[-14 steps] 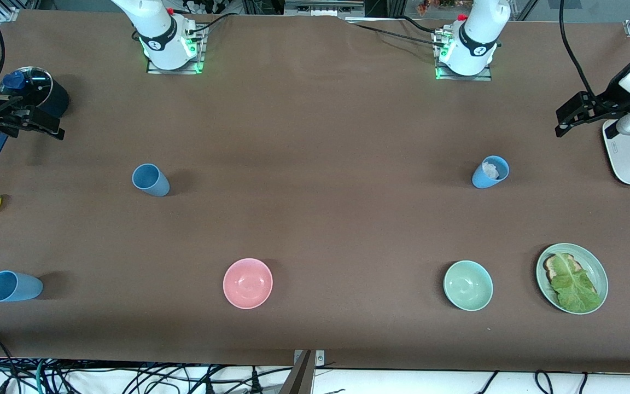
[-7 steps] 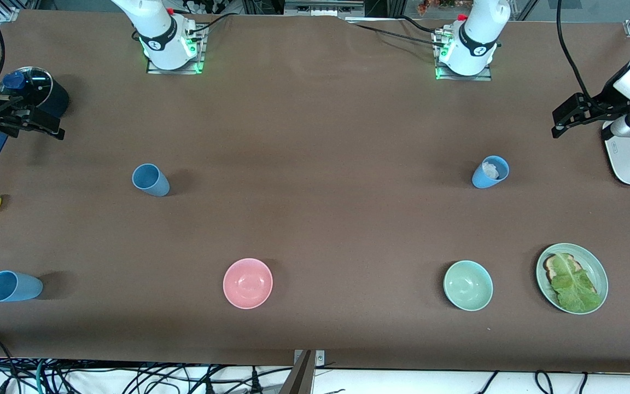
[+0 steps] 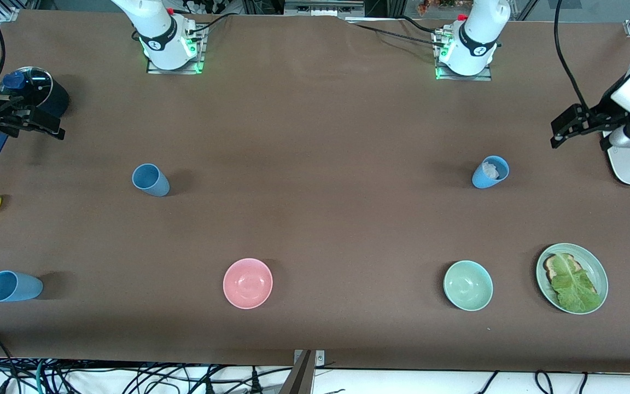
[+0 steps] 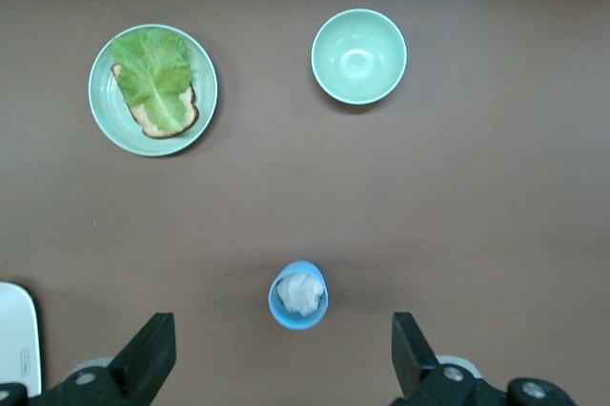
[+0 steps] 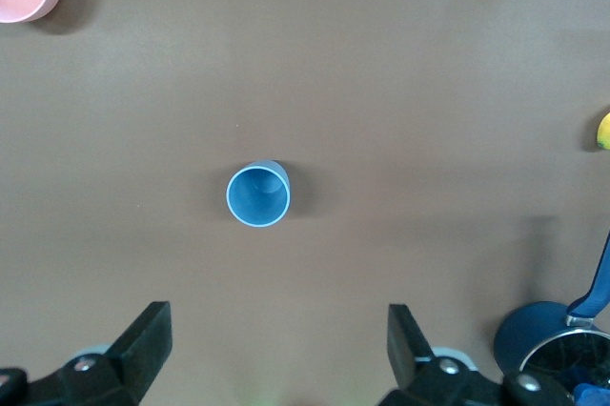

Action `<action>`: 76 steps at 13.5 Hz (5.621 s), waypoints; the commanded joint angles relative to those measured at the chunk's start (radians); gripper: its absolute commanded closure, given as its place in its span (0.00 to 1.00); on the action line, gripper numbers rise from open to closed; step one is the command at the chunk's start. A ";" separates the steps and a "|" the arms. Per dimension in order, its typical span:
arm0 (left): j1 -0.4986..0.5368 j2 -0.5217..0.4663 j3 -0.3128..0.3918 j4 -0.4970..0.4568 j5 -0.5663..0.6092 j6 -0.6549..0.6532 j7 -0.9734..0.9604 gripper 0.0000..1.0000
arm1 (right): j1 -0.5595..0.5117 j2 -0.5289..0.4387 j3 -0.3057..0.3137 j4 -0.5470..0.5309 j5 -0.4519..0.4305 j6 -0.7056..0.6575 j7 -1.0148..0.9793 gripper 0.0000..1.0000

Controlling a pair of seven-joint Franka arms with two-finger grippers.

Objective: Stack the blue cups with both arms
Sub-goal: 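Move the left gripper toward the blue cup holding white tissue, then grasp the tissue cup with the left gripper while the right gripper grasps the empty cup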

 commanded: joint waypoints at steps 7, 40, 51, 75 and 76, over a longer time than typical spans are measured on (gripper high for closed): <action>0.012 0.089 0.004 -0.085 -0.005 0.183 0.053 0.00 | -0.009 -0.013 0.009 -0.011 -0.007 -0.003 0.000 0.00; -0.080 -0.313 0.212 -0.542 0.122 0.211 0.277 0.00 | -0.009 0.001 0.009 -0.011 -0.007 0.000 0.000 0.00; -0.057 -0.237 0.220 -0.734 0.122 0.507 0.282 0.00 | 0.005 0.201 0.013 -0.037 -0.034 0.079 -0.043 0.00; -0.027 0.053 0.182 -0.832 -0.159 0.837 0.314 0.00 | 0.006 0.187 0.025 -0.628 -0.039 0.809 -0.132 0.00; -0.022 0.053 0.175 -0.830 -0.176 0.837 0.313 0.00 | 0.006 0.187 0.025 -0.628 -0.039 0.809 -0.134 0.01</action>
